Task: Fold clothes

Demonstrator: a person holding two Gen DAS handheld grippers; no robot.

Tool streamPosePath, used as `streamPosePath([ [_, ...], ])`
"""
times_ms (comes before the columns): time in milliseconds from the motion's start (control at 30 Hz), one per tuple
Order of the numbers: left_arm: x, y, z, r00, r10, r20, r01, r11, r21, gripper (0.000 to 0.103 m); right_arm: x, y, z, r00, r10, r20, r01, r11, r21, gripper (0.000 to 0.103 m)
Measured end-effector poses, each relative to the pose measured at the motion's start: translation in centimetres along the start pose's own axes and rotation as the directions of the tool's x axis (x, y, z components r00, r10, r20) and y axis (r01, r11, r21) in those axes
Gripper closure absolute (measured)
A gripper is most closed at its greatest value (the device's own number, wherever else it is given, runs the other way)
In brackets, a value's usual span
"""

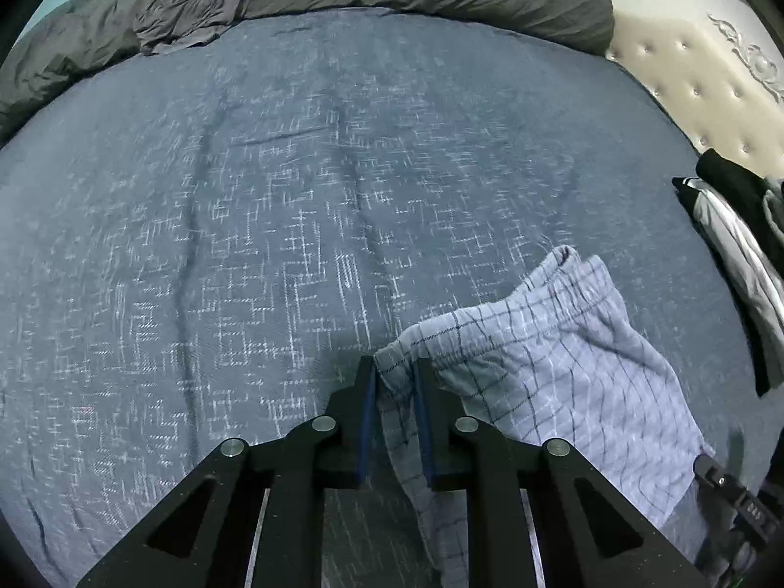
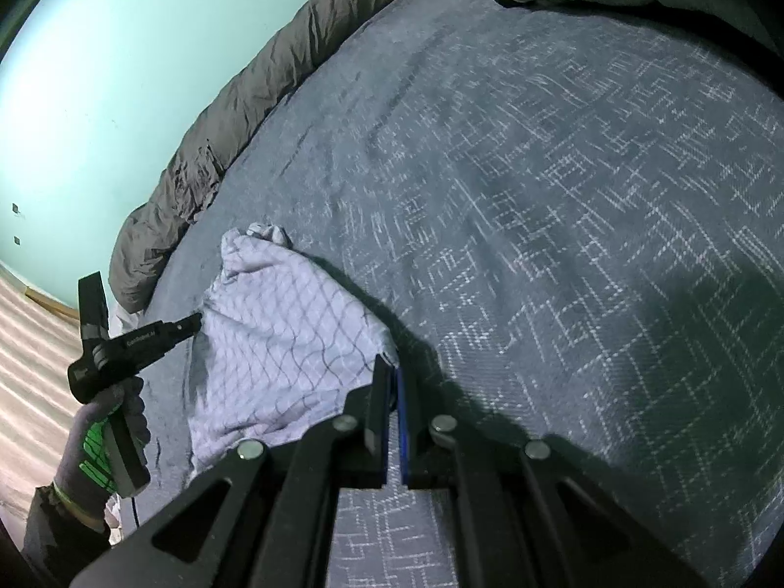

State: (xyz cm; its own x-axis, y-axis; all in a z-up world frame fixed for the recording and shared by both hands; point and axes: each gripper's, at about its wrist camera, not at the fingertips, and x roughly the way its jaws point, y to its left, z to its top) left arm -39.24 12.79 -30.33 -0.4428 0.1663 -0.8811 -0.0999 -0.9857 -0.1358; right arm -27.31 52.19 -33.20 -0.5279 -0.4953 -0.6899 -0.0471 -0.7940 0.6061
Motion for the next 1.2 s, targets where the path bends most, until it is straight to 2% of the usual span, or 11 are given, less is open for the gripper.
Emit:
streamPosePath([
  [133,0.4,-0.4,-0.2,1.0,0.014,-0.001,-0.014,1.0,0.026,0.084,-0.3,0.0,0.1,1.0,-0.014,0.019,0.014,1.0,0.001,0.101],
  [200,-0.7,-0.4,-0.3,1.0,0.004,0.021,-0.004,1.0,0.018,0.082,-0.6,0.0,0.2,0.999,-0.016,0.033,0.016,1.0,0.005,0.101],
  [267,-2.3,-0.3,-0.9,0.999,0.014,0.052,-0.015,1.0,0.019,0.077,-0.9,0.0,0.3,0.999,-0.019,0.047,0.019,1.0,0.009,0.101],
  [333,-4.0,-0.2,-1.7,0.997,0.019,0.08,-0.021,1.0,0.019,0.065,-1.2,0.0,0.4,0.998,-0.022,0.061,0.021,1.0,0.013,0.099],
  [400,-5.7,0.0,-3.1,0.996,-0.01,0.088,0.009,1.0,0.011,0.061,-1.4,0.1,0.5,0.997,-0.025,0.076,0.023,1.0,0.017,0.099],
  [533,-7.1,-1.0,-6.4,0.997,-0.053,0.057,0.051,0.998,0.029,0.061,-2.1,0.3,0.8,0.994,-0.023,0.111,0.02,0.999,0.025,0.099],
  [633,-7.9,-2.6,-10.1,0.995,-0.091,0.031,0.088,0.993,0.074,0.061,-2.6,1.5,0.7,0.991,-0.002,0.132,0.004,1.0,-0.008,0.099],
  [800,-9.1,-4.8,-15.4,0.993,-0.113,0.02,0.11,0.987,0.119,0.061,-1.7,4.0,-0.3,0.994,0.063,0.085,-0.056,0.995,-0.081,0.099],
  [1000,-9.9,-6.2,-17.7,0.99,-0.13,0.054,0.123,0.986,0.11,0.061,-1.6,4.7,-1.6,0.996,0.054,0.07,-0.047,0.994,-0.094,0.099],
  [1200,-11.2,-9.1,-18.8,0.986,-0.139,0.088,0.125,0.98,0.152,0.061,-2.0,4.5,-2.5,0.996,0.038,0.075,-0.032,0.996,-0.087,0.099],
])
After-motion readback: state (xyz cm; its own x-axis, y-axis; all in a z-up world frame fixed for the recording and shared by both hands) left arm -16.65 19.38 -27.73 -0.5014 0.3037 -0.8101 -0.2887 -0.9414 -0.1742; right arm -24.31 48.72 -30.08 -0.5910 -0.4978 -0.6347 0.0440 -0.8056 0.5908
